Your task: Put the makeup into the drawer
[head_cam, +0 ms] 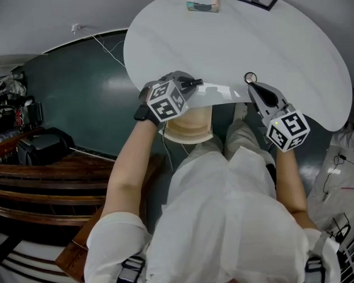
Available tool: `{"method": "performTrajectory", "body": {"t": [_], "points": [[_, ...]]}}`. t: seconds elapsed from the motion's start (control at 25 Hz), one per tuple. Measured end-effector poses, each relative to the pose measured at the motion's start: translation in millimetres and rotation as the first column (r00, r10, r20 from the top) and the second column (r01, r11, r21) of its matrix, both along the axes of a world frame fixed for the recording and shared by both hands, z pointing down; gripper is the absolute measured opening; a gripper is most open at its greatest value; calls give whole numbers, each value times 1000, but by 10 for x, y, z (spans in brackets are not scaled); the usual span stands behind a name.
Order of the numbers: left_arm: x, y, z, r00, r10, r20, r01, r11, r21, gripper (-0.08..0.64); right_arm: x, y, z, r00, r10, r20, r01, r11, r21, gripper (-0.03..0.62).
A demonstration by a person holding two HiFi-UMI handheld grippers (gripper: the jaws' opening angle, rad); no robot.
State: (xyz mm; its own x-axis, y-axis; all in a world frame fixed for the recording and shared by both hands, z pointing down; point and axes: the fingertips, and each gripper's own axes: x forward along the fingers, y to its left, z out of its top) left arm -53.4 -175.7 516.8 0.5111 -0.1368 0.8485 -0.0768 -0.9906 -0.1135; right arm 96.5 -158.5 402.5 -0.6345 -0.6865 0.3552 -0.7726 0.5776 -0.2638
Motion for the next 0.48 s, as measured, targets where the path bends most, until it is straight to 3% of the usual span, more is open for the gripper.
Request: {"method": "performTrajectory", "body": {"t": [0.48], "points": [[-425,587,-206,1000,-24,-11,24,1000,0,95,-531,358,-26,999,-40,11,40,999,14,9]]}}
